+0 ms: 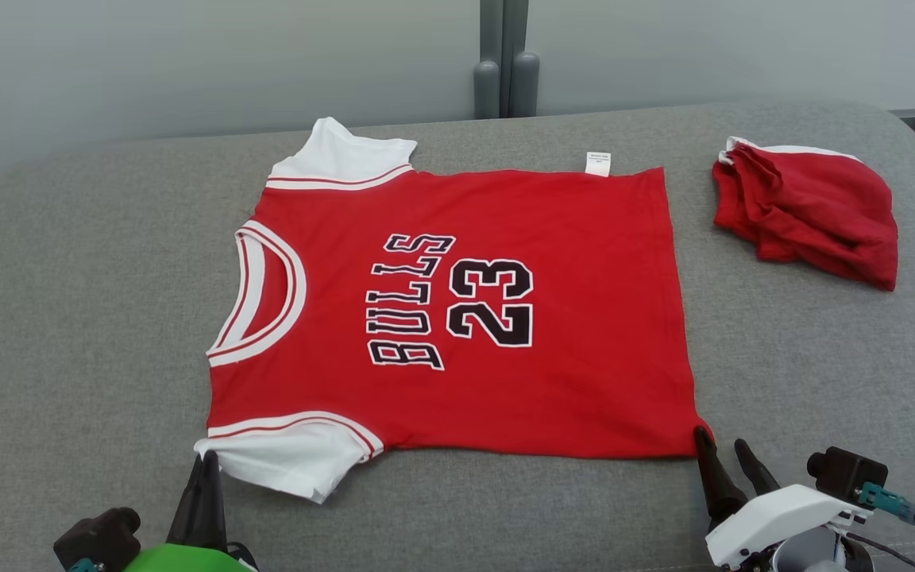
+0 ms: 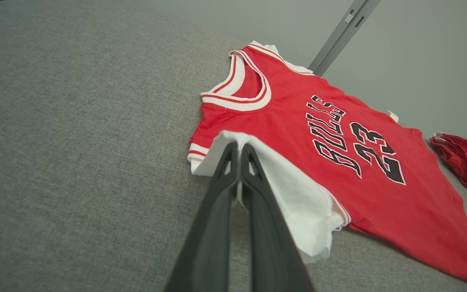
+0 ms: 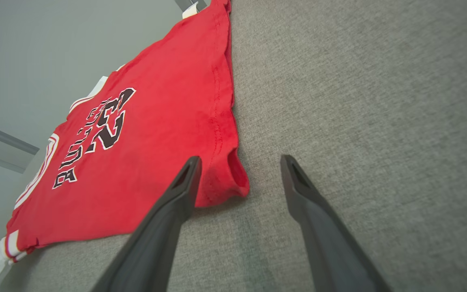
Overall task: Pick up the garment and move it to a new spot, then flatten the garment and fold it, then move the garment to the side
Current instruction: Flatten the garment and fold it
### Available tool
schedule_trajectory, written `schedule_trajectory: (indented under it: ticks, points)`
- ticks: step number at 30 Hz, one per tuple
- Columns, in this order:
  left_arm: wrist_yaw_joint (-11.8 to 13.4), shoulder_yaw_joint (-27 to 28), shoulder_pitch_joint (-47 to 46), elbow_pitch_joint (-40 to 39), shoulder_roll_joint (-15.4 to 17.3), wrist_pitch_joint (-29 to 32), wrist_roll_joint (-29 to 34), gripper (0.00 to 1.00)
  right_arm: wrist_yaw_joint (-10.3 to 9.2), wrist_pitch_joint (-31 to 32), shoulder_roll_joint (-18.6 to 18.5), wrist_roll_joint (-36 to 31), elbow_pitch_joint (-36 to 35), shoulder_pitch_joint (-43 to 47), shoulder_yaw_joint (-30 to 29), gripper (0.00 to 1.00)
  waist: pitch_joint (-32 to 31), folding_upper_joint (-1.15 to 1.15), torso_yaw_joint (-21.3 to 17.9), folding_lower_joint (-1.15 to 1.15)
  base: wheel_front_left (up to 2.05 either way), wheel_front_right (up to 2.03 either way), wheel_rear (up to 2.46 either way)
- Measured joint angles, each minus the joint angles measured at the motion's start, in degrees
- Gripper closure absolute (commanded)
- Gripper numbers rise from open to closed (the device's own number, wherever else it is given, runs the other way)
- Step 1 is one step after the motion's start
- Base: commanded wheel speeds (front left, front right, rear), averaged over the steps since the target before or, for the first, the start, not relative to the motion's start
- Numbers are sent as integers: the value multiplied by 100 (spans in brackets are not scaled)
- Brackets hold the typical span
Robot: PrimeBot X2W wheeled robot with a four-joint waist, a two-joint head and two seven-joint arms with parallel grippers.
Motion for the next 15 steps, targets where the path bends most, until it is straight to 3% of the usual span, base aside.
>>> schedule_trajectory:
  ticks: [7,9,11,12,13,15]
  points:
    - [0,-9,2,-112,0,-40,36,100,40,96,2,218,323,-172,103,3,101,0,98,0,0,0,0]
    - [1,-4,5,-115,0,-46,36,100,41,101,2,352,405,-231,105,15,116,0,111,0,0,0,0]
    - [2,-4,5,-130,0,-47,37,100,41,104,0,409,490,-280,112,42,124,0,116,0,0,0,0]
    - [2,-4,6,-137,0,-47,43,100,41,138,-1,455,535,-307,115,51,128,0,117,0,0,0,0]
    - [5,-5,7,-142,0,-47,45,100,42,144,-2,489,566,-330,127,51,130,0,117,0,0,0,0]
    - [8,-5,9,-151,0,-47,46,100,46,146,-2,531,620,-355,167,61,134,0,116,0,0,0,0]
